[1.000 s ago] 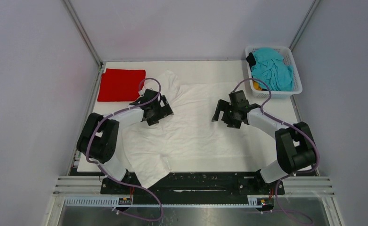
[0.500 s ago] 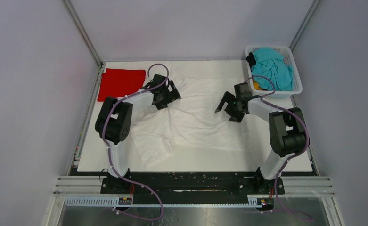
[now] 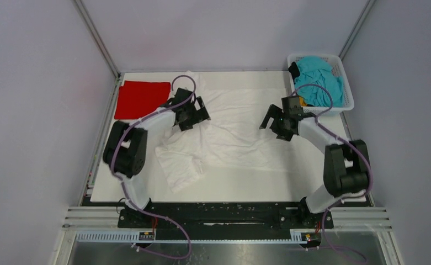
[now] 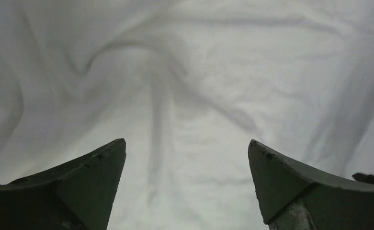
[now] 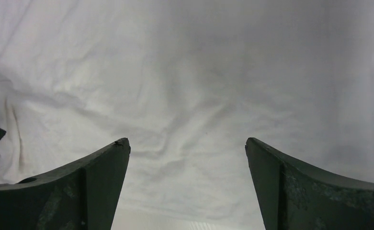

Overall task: Fold and stack the t-shirts
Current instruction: Flatten out the tshirt, then grab the side of the flattened tshirt closest away from the robot with both arms

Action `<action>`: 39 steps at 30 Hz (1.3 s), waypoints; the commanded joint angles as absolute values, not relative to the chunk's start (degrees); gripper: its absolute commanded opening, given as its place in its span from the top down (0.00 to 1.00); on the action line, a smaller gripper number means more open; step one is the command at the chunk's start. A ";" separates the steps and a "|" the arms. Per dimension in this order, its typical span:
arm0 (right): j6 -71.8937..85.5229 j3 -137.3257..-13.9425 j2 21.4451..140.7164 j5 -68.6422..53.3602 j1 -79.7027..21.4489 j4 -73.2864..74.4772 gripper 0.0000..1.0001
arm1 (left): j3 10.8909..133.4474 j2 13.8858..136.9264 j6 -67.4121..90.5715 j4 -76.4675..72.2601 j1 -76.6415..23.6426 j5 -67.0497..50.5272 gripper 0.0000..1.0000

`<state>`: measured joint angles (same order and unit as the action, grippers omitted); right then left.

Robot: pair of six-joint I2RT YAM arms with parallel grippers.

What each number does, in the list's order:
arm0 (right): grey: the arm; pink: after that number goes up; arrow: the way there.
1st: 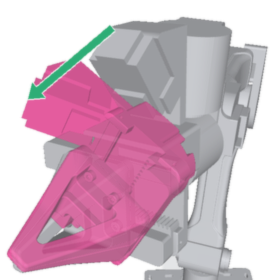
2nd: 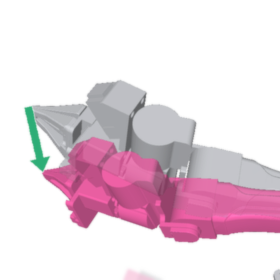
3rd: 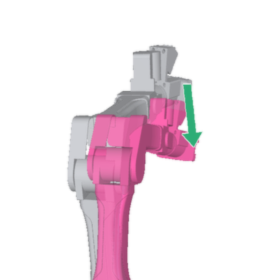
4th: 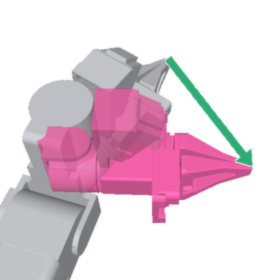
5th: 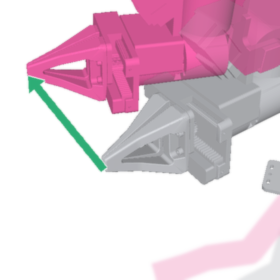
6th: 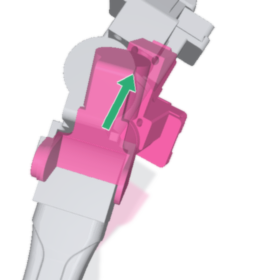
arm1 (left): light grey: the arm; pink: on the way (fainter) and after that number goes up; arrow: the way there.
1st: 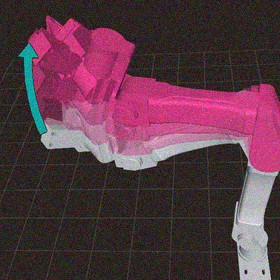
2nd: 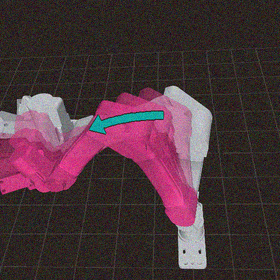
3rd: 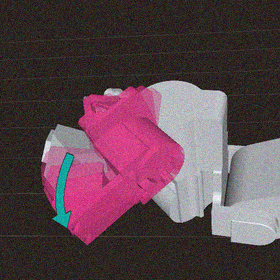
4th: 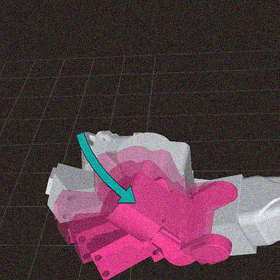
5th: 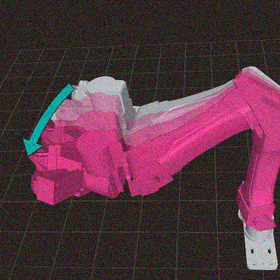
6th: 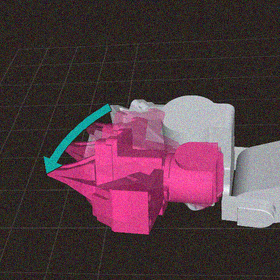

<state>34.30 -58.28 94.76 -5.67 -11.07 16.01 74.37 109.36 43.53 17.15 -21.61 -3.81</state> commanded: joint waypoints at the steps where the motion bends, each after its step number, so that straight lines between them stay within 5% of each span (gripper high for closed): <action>1: 34.10 -50.54 80.32 -0.39 -10.74 17.78 0.00 | 62.61 90.95 42.15 17.63 -24.93 -1.78 0.01; 17: 36.21 -38.29 63.64 7.82 -10.46 14.17 0.01 | 26.15 46.73 55.07 43.98 -33.02 9.69 0.02; 22: 35.95 -38.35 64.31 7.04 -10.46 14.16 0.02 | 25.25 46.80 56.16 44.58 -33.83 9.01 0.14; 27: 35.73 -37.87 64.67 7.97 -10.52 14.27 0.02 | 25.07 51.87 56.35 44.53 -35.33 6.81 0.39; 39: 36.88 -37.46 64.11 10.67 -10.40 15.02 0.02 | 28.60 59.64 55.80 44.32 -42.16 9.44 0.60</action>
<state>35.46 -37.85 64.82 7.09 -10.70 15.57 26.89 56.82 55.27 44.34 -40.32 8.62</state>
